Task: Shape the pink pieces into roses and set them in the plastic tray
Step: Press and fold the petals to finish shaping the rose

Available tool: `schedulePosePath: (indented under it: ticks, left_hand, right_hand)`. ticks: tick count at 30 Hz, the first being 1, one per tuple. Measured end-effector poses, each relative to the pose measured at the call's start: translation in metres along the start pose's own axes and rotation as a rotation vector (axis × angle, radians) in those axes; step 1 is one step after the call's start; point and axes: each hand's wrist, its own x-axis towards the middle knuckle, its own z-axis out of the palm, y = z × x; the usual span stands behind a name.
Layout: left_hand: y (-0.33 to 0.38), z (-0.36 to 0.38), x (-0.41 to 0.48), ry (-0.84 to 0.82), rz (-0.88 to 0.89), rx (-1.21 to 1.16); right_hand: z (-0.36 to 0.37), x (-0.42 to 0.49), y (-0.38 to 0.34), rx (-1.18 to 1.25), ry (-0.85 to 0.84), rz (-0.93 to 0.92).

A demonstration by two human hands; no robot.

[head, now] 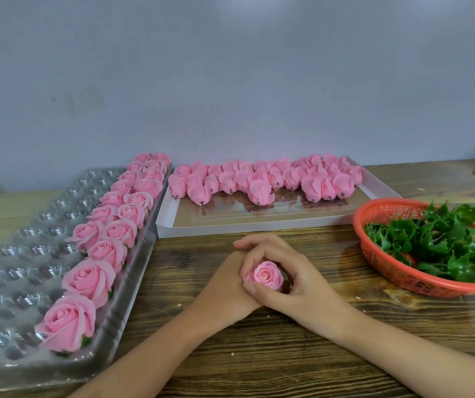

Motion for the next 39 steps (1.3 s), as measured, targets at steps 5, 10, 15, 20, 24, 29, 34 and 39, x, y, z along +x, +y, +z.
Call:
schedulePosePath:
  ticks: [5,10,15,20,24,29,34,39]
  left_hand:
    - [-0.007,0.002,0.003,0.008,-0.007,0.002]
    - [-0.009,0.004,0.004,-0.016,-0.063,0.021]
    - [-0.006,0.003,0.003,-0.017,-0.041,-0.001]
    - [-0.005,0.004,0.003,0.008,-0.027,0.068]
    - [-0.005,0.002,0.005,-0.026,-0.022,0.083]
    - [-0.018,0.000,0.000,0.060,-0.212,-0.063]
    - [-0.004,-0.007,0.001,-0.003,-0.157,-0.118]
    - [-0.002,-0.007,0.002,0.047,-0.211,-0.172]
  right_hand:
    - [-0.002,0.000,0.000,0.043,0.027,0.031]
    - [-0.002,-0.001,0.000,0.058,0.023,0.019]
    - [-0.001,-0.001,0.002,0.007,-0.015,0.019]
    - [-0.002,-0.001,0.000,0.017,-0.016,-0.010]
    - [-0.001,-0.002,0.001,0.016,-0.020,-0.001]
    - [0.000,0.000,0.004,-0.007,-0.027,0.013]
    - [-0.001,0.001,0.002,0.067,0.011,0.053]
    - [-0.002,0.001,0.004,0.024,-0.040,0.095]
